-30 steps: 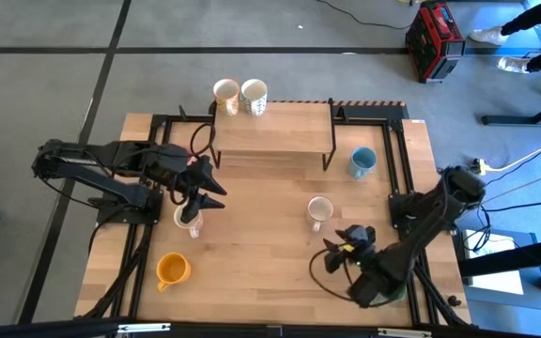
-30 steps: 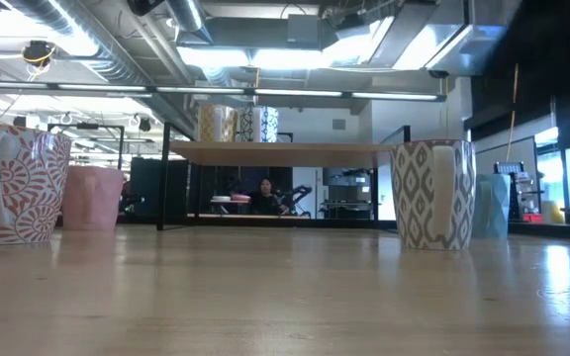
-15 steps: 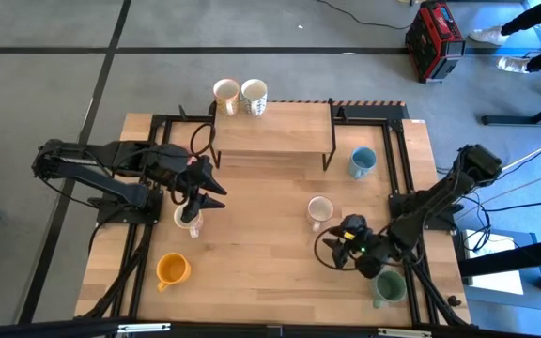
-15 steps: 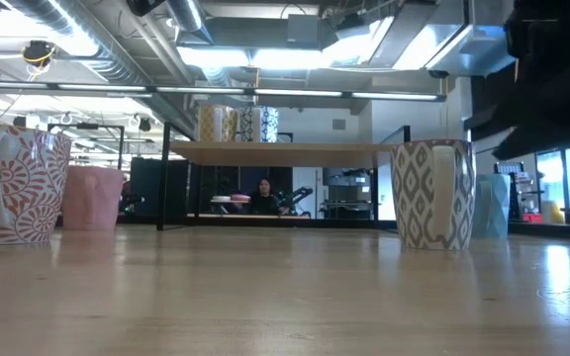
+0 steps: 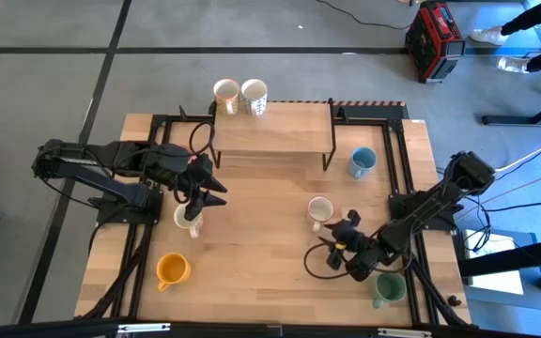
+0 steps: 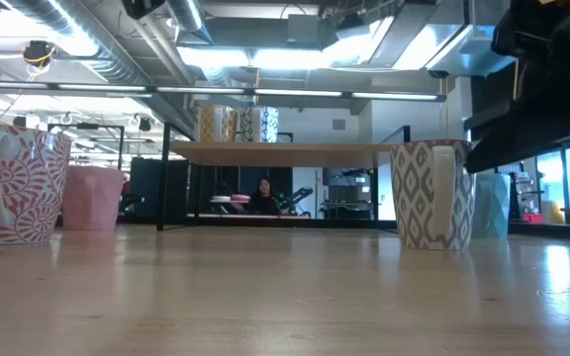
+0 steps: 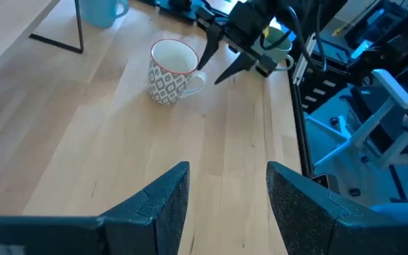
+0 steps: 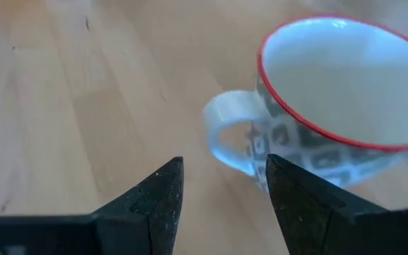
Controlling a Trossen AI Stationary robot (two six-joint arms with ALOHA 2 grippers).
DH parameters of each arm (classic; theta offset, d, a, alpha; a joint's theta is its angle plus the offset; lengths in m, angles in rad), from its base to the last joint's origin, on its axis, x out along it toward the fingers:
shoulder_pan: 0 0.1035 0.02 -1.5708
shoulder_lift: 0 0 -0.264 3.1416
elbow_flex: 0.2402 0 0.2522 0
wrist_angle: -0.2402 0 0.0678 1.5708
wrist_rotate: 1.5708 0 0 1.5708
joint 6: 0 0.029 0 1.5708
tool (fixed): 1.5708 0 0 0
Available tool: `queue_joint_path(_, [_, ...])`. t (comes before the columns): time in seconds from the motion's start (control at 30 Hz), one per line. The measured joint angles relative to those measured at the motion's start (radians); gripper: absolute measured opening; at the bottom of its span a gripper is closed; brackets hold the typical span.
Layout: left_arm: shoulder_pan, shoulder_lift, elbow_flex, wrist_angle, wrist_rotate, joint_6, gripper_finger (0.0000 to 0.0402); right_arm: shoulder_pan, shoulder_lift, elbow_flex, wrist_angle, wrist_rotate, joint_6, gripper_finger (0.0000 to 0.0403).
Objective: Place coffee mugs
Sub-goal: Put the gray pattern mug on the shelf
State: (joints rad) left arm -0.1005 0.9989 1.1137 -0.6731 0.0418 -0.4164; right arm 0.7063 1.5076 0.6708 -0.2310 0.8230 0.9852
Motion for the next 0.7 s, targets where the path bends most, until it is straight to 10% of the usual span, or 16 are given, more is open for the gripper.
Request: queue_joint_path(0.7, [0.000,0.000,0.000,0.000,-0.040,0.000,0.0183,-0.096,0.235,0.000,0.371,0.112,-0.174,0.0188])
